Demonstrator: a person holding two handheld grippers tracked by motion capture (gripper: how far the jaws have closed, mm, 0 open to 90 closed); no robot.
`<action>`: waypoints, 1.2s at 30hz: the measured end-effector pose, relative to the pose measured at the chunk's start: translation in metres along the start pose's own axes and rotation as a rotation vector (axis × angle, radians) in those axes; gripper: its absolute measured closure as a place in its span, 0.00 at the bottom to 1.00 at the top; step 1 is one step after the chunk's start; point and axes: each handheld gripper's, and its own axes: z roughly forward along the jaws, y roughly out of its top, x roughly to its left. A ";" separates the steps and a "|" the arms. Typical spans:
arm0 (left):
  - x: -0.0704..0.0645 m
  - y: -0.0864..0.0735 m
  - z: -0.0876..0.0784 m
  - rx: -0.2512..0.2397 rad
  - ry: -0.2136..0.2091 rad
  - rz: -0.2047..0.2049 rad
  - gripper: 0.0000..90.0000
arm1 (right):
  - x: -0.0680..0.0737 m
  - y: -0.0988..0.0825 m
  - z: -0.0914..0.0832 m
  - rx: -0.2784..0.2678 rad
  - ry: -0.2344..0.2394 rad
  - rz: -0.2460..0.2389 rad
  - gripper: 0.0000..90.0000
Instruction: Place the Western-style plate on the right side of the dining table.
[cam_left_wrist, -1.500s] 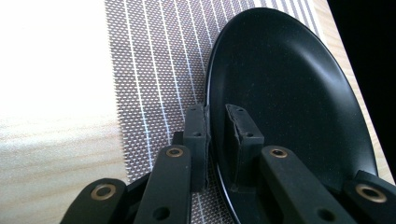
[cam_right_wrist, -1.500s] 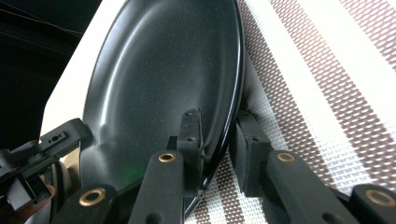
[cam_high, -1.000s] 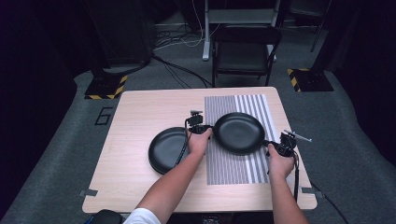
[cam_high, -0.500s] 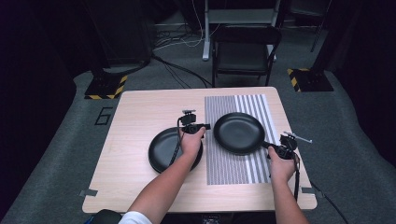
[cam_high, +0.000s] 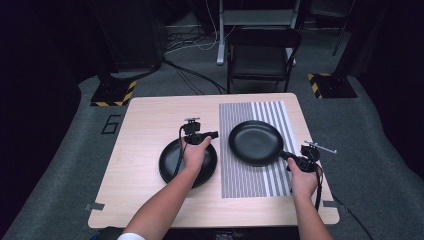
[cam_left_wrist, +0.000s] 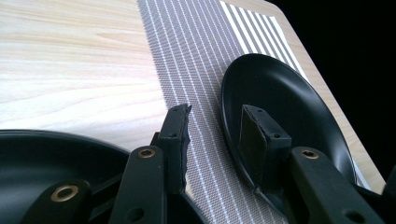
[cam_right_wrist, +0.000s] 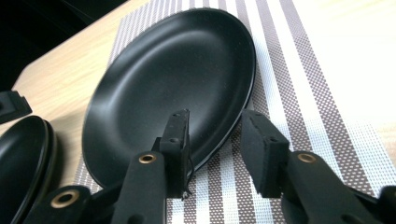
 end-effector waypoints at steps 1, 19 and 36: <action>0.001 0.000 -0.002 0.000 0.004 0.001 0.69 | 0.000 0.000 -0.001 0.003 -0.001 -0.006 0.68; 0.048 0.001 -0.069 -0.072 0.046 -0.013 0.66 | 0.010 0.003 -0.013 -0.002 0.022 -0.081 0.68; 0.089 -0.011 -0.107 -0.077 0.065 0.028 0.61 | 0.009 -0.004 -0.017 0.002 0.032 -0.132 0.63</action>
